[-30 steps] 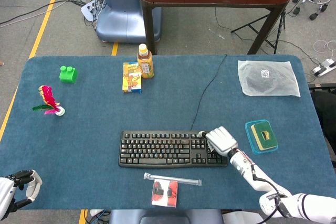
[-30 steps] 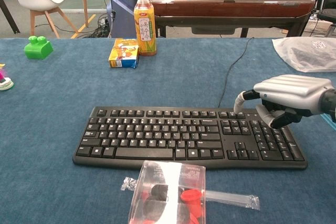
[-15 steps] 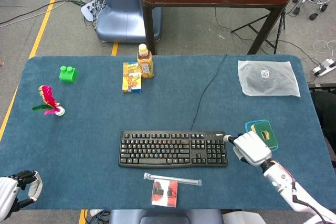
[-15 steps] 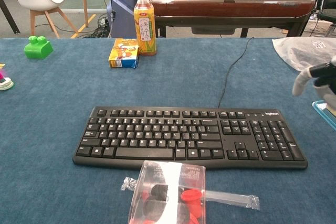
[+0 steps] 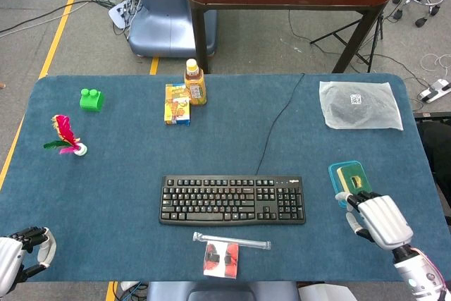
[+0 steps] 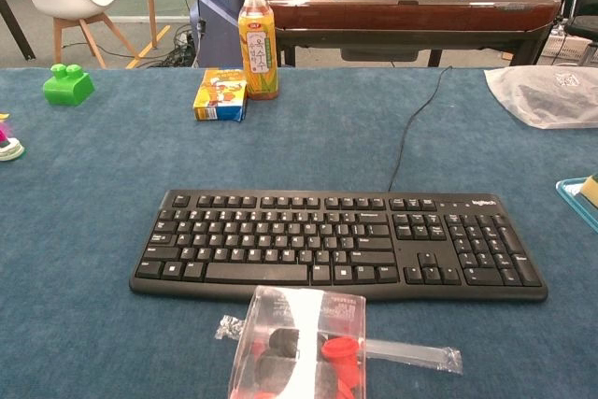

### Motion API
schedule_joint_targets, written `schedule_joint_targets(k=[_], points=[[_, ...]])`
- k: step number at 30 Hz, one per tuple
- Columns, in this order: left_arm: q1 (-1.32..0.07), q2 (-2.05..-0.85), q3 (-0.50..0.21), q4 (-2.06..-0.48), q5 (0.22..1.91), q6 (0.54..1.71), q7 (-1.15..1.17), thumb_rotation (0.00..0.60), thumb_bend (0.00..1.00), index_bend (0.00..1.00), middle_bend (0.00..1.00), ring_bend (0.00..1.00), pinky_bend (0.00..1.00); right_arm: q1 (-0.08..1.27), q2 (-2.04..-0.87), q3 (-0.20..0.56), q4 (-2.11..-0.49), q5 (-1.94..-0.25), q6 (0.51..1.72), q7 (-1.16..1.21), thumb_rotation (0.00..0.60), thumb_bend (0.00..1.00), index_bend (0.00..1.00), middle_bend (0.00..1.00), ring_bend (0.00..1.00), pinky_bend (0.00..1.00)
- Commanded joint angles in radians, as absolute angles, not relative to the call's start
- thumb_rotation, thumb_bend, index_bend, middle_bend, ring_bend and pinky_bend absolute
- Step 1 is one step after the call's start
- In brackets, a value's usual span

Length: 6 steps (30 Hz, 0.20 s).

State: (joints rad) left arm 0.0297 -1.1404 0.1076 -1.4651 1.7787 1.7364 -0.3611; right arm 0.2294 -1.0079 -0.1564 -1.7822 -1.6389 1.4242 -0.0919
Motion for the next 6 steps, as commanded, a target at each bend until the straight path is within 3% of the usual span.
schedule_joint_targets(k=[1, 6], points=[[0.026, -1.144, 0.105, -1.463, 1.777, 1.731, -0.358, 0.600, 0.42, 0.57, 0.61, 0.53, 0.67, 0.194, -1.021, -0.150, -1.731, -1.638, 1.454, -0.024, 0.600, 0.51, 0.35, 0.51, 0.44, 0.57], [0.024, -1.152, 0.103, -1.462, 1.779, 1.730, -0.352, 0.600, 0.42, 0.57, 0.61, 0.53, 0.67, 0.189, -1.027, -0.133, -1.713, -1.627, 1.438, -0.010, 0.600, 0.51, 0.36, 0.51, 0.44, 0.57]])
